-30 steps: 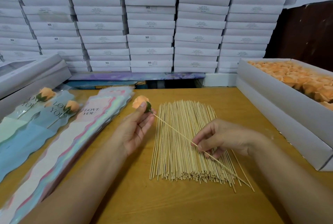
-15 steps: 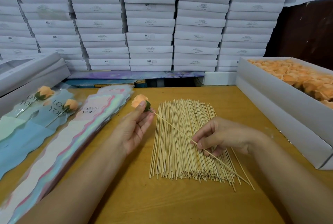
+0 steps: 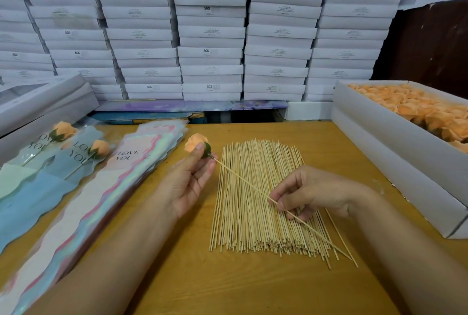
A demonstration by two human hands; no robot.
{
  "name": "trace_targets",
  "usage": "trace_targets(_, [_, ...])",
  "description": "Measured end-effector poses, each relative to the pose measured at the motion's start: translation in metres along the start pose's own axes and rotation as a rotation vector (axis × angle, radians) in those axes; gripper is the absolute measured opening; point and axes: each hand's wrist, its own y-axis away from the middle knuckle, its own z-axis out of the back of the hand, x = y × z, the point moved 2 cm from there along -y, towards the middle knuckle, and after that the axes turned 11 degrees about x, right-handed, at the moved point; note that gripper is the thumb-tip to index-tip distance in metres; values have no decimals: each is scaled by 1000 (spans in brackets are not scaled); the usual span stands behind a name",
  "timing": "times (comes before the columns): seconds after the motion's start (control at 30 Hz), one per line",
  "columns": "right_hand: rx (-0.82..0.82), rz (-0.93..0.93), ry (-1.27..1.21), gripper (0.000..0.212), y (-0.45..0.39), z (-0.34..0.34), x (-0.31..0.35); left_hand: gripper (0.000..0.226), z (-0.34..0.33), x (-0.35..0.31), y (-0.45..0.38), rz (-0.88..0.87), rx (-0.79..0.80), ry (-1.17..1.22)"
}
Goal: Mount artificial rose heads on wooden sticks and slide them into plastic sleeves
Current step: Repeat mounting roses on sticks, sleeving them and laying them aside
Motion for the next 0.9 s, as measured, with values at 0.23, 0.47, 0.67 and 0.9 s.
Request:
trace_targets(0.23, [3, -2, 5, 16, 0, 0, 0, 39, -3, 1, 1, -2, -5, -12])
trace_targets(0.47, [-7, -3, 7, 16, -1, 0, 0, 37, -9, 4, 4, 6, -12, -37])
trace_targets(0.67, [-15, 5, 18, 16, -1, 0, 0, 32, -14, 5, 7, 14, -19, -46])
trace_targets(0.9, [-28, 22, 51, 16, -3, -3, 2, 35, -12, 6, 10, 24, -36, -19])
